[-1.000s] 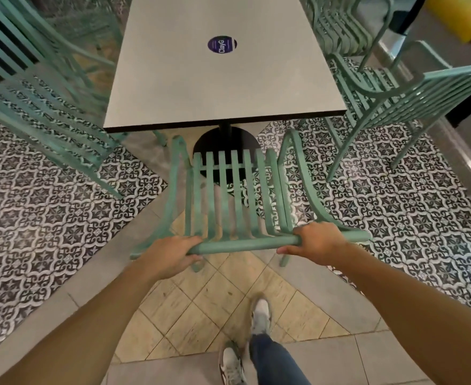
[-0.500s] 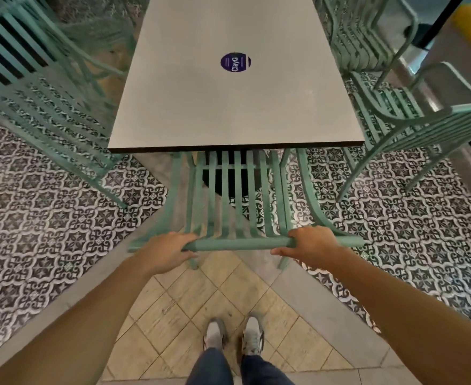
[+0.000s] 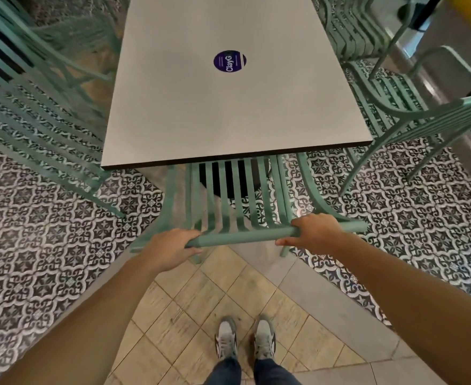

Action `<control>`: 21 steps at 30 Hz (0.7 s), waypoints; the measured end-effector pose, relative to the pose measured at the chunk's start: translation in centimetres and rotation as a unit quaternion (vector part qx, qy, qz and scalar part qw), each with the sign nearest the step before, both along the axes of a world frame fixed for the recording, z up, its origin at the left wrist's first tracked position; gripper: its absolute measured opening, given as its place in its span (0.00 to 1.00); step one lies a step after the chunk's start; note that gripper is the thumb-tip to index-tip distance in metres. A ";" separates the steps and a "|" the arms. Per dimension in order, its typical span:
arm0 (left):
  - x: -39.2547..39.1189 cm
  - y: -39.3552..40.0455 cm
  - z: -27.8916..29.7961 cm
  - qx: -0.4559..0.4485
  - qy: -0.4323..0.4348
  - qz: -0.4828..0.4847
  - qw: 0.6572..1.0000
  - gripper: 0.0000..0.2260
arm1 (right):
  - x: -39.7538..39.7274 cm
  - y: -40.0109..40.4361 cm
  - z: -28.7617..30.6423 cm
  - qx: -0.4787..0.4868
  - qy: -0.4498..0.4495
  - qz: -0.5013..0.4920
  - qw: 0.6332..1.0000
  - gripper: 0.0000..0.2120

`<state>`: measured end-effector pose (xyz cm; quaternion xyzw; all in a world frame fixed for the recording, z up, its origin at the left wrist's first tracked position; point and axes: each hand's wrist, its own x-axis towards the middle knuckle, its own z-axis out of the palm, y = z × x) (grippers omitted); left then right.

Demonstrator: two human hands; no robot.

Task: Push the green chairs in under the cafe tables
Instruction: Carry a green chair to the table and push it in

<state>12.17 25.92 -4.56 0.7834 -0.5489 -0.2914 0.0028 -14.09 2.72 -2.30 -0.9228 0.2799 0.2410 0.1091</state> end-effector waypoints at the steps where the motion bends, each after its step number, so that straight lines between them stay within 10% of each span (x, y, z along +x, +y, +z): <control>1: 0.1 0.0 0.1 0.004 0.002 0.002 1.000 0.15 | 0.1 0.1 0.0 0.003 0.002 0.002 1.000 0.39; 11: -0.4 -0.2 1.1 0.023 0.008 0.025 0.999 0.19 | -0.1 0.6 0.4 0.002 0.016 -0.032 0.999 0.44; 16: -1.1 1.8 0.9 -0.142 -0.049 0.300 0.942 0.25 | -0.9 1.2 0.7 -0.015 -0.143 -0.144 0.979 0.43; 18: -1.5 3.3 0.7 -0.203 -0.044 0.479 0.853 0.25 | -2.2 0.8 1.0 -0.078 -0.264 -0.327 0.904 0.40; 21: -2.2 4.7 -0.3 -0.192 0.176 0.698 0.667 0.25 | -5.0 -0.3 1.1 0.005 -0.374 -0.641 0.670 0.38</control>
